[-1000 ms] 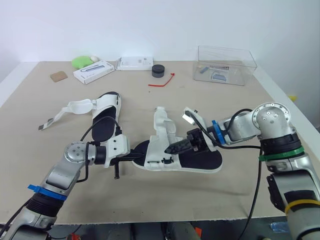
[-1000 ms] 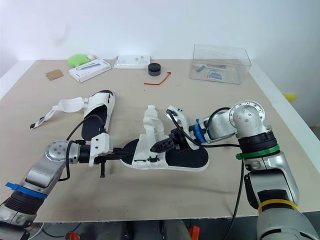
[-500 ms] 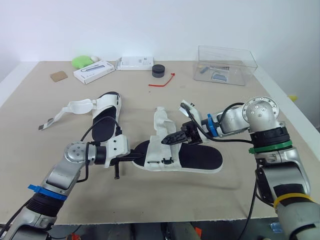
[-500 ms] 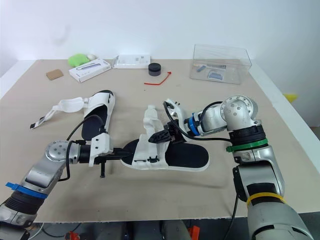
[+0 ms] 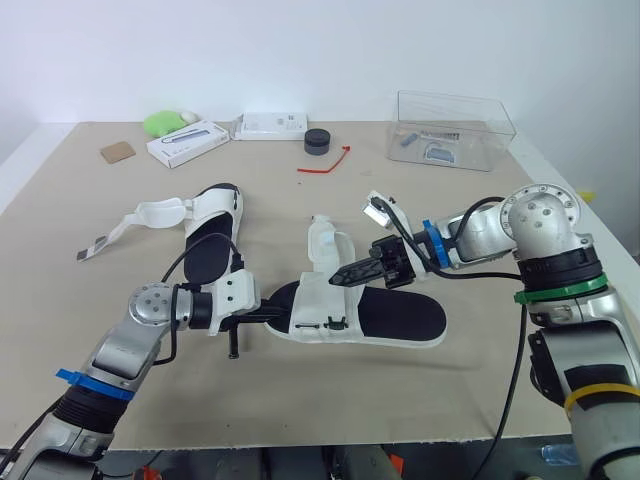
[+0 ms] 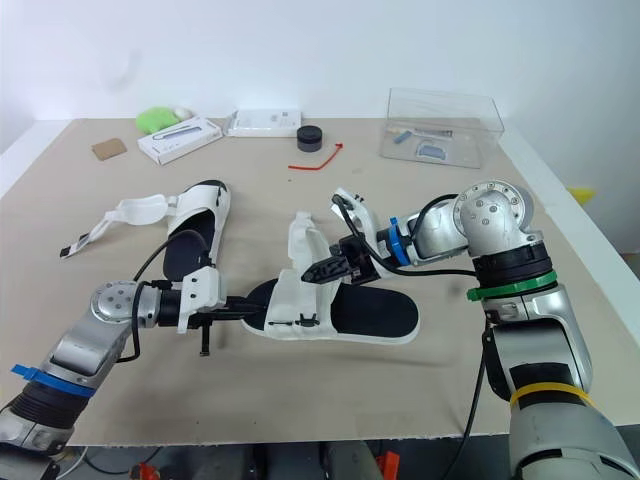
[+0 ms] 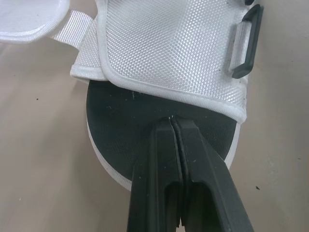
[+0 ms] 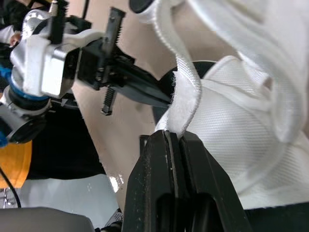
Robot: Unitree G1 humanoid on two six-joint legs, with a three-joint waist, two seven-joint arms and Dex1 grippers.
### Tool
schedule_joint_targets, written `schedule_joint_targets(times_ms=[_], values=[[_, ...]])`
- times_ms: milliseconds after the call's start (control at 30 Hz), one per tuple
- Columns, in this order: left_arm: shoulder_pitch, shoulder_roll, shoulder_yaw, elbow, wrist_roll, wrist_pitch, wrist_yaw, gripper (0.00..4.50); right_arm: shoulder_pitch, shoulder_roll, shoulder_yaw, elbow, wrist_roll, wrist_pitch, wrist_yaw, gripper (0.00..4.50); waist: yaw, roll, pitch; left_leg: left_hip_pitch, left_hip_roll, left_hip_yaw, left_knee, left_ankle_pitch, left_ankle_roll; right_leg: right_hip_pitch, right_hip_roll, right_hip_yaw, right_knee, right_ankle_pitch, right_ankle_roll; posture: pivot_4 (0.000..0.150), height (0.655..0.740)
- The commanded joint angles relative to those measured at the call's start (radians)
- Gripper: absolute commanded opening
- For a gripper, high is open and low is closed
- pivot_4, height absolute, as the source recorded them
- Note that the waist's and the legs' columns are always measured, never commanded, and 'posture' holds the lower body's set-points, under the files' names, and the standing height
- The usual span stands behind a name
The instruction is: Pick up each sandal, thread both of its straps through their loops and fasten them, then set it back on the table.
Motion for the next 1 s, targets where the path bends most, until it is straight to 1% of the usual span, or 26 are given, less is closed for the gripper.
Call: schedule_joint_targets(times_ms=[33,233,400,500,767,800,833,867,1000], values=[[-0.007,0.003,-0.007,0.021,0.015,0.006,0.003,0.0,0.028,0.007,-0.028,-0.062,0.008,0.009,-0.034,0.05,0.0,0.0,0.0,0.0,0.0,0.0,0.0,0.0,0.0,0.0,0.0,0.0,0.0,0.0,0.0,0.15,0.7261],[-0.02,-0.001,-0.01,0.033,0.017,0.004,0.004,0.0,0.072,0.043,-0.061,-0.11,-0.04,0.009,-0.086,0.05,-0.001,0.0,0.0,0.0,0.0,0.0,0.0,0.0,0.0,0.0,0.0,0.0,0.0,0.0,0.0,0.15,0.7261],[-0.016,0.001,-0.013,0.028,0.018,0.007,0.005,0.0,0.082,0.04,-0.062,-0.131,-0.054,0.009,-0.09,0.05,-0.001,0.0,0.0,0.001,0.0,0.0,0.0,0.0,0.0,0.0,0.0,0.0,0.001,0.0,0.0,0.15,0.7261],[-0.016,0.003,-0.013,0.028,0.018,0.007,0.005,0.0,0.075,0.028,-0.059,-0.137,-0.033,0.009,-0.082,0.05,-0.001,0.0,0.0,0.001,0.0,0.0,0.0,0.0,0.0,0.0,0.0,0.0,0.001,0.0,0.0,0.15,0.7261],[-0.014,0.008,-0.014,0.025,0.02,0.007,0.004,0.0,0.082,-0.042,-0.016,-0.209,0.099,0.009,-0.043,0.05,0.0,0.0,0.0,0.0,0.0,0.0,0.0,0.0,0.0,0.0,0.0,0.0,0.001,0.0,0.0,0.15,0.7261],[-0.014,0.008,-0.014,0.024,0.02,0.006,0.004,0.0,0.087,-0.046,-0.015,-0.217,0.102,0.009,-0.042,0.74,0.0,0.0,0.0,0.0,0.0,0.0,0.0,0.0,0.0,0.0,0.0,0.0,0.001,0.0,0.0,0.15,0.7261],[-0.015,0.008,-0.015,0.027,0.021,0.005,0.004,0.0,0.091,-0.046,-0.018,-0.223,0.096,0.009,-0.042,1.06,0.0,0.0,0.0,0.0,0.0,0.0,0.0,0.0,0.0,0.0,0.0,0.0,0.001,0.0,0.001,0.15,0.7261],[-0.016,0.008,-0.015,0.028,0.023,0.003,0.004,0.0,0.091,-0.041,-0.026,-0.228,0.081,0.009,-0.043,1.48,0.0,0.0,0.0,0.0,0.0,0.0,0.0,0.0,0.0,0.0,0.0,0.0,0.001,0.0,0.001,0.15,0.7261],[-0.018,0.008,-0.017,0.034,0.024,0.0,0.003,0.0,0.088,-0.01,-0.061,-0.224,0.037,0.009,-0.06,1.48,-0.001,0.0,0.0,0.001,0.0,0.0,0.0,0.0,0.0,0.0,0.0,0.0,0.001,0.0,0.001,0.15,0.7261]])
